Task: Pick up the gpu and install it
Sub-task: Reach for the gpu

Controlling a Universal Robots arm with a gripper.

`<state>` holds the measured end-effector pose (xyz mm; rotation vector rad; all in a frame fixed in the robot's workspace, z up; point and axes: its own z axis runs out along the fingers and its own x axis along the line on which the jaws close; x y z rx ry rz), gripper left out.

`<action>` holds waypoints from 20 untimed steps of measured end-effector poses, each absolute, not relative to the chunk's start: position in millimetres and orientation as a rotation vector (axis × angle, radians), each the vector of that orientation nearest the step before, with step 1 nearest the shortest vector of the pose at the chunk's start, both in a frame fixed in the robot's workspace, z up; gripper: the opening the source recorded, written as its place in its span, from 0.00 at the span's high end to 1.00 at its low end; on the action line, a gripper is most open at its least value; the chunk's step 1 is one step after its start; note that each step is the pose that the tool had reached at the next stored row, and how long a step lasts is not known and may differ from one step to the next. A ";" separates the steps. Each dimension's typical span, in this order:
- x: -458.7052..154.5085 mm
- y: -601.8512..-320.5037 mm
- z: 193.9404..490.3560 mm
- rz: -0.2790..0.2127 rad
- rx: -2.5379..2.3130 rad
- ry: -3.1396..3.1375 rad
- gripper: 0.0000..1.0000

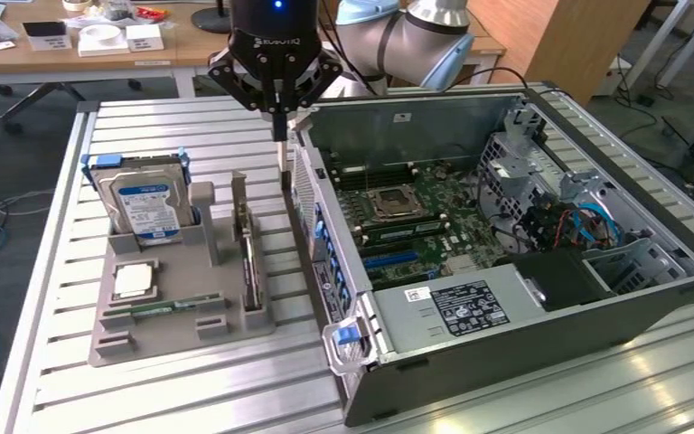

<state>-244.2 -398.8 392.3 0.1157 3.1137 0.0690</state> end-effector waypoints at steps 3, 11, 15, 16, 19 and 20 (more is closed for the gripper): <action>-245.1 -398.9 392.3 0.069 0.116 3.114 0.89; -246.3 -398.8 392.3 0.069 0.116 3.114 0.89; -250.4 -398.9 392.2 0.069 0.116 3.114 0.89; -251.3 -398.8 392.2 0.069 0.116 3.114 0.89; -254.2 -398.8 392.2 0.069 0.116 3.114 0.89; -255.0 -398.8 392.1 0.069 0.116 3.114 0.89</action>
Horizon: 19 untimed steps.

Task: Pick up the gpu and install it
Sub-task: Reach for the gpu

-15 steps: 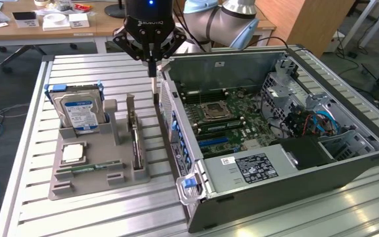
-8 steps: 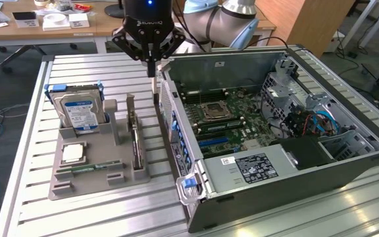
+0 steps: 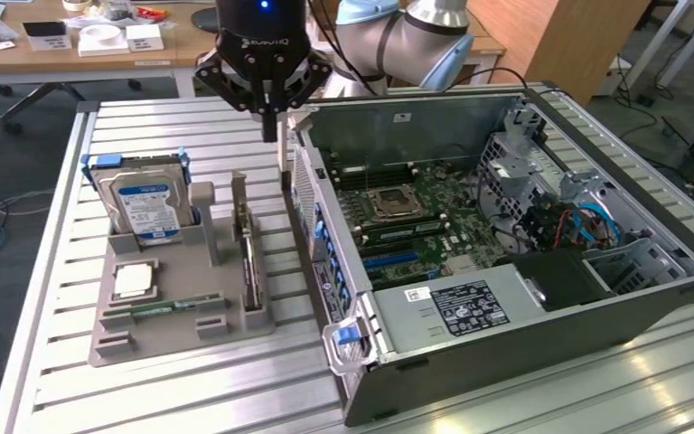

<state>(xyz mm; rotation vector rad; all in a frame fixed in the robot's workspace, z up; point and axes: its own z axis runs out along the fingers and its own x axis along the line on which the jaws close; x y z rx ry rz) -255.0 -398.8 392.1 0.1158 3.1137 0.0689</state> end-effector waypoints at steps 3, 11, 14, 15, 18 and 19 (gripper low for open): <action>-258.0 -398.8 392.1 0.069 0.116 3.114 0.89; -260.9 -398.9 392.1 0.069 0.116 3.114 0.89; -261.1 -398.8 392.1 0.069 0.116 3.114 0.89; -261.4 -398.9 392.1 0.069 0.116 3.114 0.89; -262.8 -398.9 392.1 0.069 0.116 3.114 0.89; -263.4 -398.8 392.1 0.069 0.116 3.114 0.89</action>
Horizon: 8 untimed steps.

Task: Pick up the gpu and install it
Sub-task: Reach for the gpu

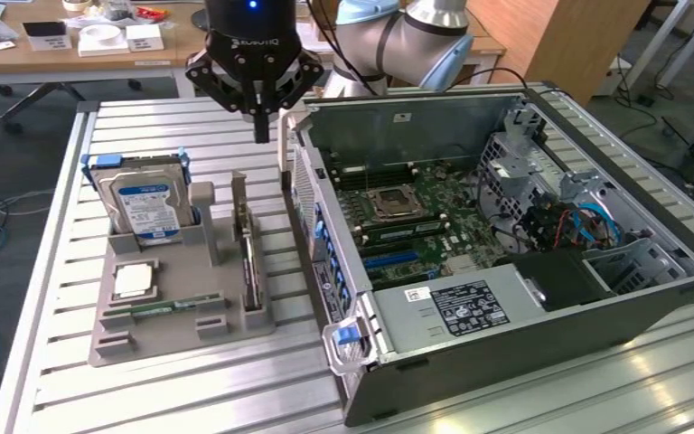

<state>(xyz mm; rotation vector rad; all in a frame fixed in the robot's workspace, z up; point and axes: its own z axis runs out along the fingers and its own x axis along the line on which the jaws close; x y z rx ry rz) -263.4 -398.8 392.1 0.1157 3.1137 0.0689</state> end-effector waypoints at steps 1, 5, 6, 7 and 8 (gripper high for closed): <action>-263.8 -398.9 392.1 0.069 0.116 3.114 0.89; -264.0 -398.9 392.1 0.069 0.116 3.114 0.89; -264.1 -398.9 392.1 0.069 0.116 3.114 0.89; -264.3 -399.1 392.1 0.069 0.116 3.114 0.89; -264.4 -399.5 392.1 0.069 0.116 3.114 0.89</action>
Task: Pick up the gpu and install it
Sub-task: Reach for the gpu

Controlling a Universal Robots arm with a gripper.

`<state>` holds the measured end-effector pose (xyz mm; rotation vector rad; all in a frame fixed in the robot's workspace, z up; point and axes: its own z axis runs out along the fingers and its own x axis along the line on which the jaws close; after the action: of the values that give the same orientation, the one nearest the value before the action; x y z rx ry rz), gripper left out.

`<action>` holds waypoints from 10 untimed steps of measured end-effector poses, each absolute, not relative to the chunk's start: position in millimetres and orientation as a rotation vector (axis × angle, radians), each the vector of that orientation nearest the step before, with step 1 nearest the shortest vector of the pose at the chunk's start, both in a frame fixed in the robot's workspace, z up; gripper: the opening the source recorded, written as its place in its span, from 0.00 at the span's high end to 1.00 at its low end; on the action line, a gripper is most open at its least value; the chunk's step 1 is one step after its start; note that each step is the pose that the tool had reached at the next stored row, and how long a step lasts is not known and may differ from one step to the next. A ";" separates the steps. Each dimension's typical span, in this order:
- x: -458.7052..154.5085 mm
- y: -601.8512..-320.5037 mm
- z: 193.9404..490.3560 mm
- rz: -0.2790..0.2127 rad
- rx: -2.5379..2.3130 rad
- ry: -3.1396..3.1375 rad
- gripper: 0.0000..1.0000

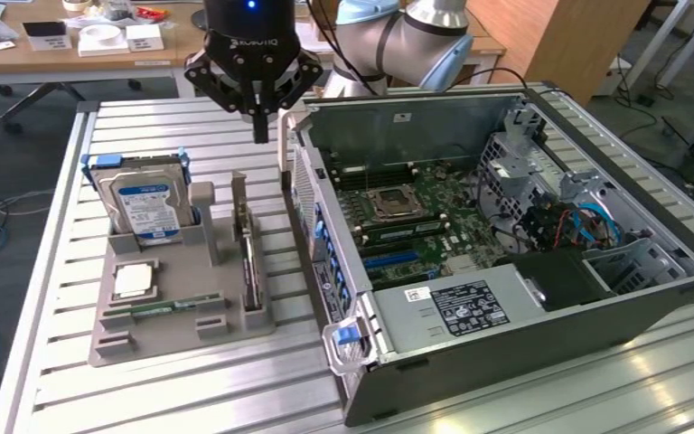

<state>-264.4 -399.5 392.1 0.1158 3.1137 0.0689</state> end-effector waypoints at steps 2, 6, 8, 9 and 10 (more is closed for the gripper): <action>-264.4 -400.5 392.1 0.069 0.116 3.114 0.89; -264.9 -403.1 392.1 0.069 0.116 3.114 0.89; -265.2 -405.1 392.1 0.069 0.116 3.114 0.89; -265.3 -405.8 392.1 0.069 0.116 3.114 0.89; -265.4 -406.5 392.1 0.069 0.116 3.114 0.89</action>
<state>-265.4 -406.5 392.1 0.1157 3.1137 0.0689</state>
